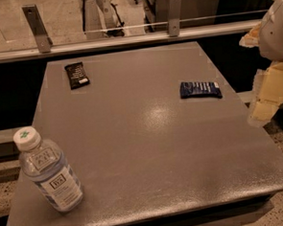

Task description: Move rxbar blueberry near blue plastic bottle

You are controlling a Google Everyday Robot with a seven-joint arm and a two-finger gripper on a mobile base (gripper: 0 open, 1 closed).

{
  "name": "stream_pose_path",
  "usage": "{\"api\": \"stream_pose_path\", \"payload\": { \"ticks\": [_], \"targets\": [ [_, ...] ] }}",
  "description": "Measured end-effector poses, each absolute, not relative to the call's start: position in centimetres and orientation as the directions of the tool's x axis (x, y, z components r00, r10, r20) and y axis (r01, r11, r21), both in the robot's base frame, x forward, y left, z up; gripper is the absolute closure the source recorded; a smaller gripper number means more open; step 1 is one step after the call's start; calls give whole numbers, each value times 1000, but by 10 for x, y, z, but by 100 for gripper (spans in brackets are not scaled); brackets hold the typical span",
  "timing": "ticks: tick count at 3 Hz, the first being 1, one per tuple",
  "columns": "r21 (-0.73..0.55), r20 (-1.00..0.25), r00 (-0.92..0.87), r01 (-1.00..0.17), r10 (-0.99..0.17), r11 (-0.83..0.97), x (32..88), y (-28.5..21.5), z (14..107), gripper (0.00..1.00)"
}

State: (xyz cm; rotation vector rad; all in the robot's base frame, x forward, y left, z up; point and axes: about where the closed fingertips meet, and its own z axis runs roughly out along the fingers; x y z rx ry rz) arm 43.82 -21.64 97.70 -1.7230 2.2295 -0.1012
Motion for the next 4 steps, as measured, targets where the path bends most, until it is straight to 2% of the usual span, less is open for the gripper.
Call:
{"api": "stream_pose_path", "payload": {
  "ticks": [2,4],
  "targets": [
    [-258,-222,-220,-926,-950,275,443,-218,976,0],
    [-260,-343,-223,-911,-913,320,513,-239,940,0]
  ]
}}
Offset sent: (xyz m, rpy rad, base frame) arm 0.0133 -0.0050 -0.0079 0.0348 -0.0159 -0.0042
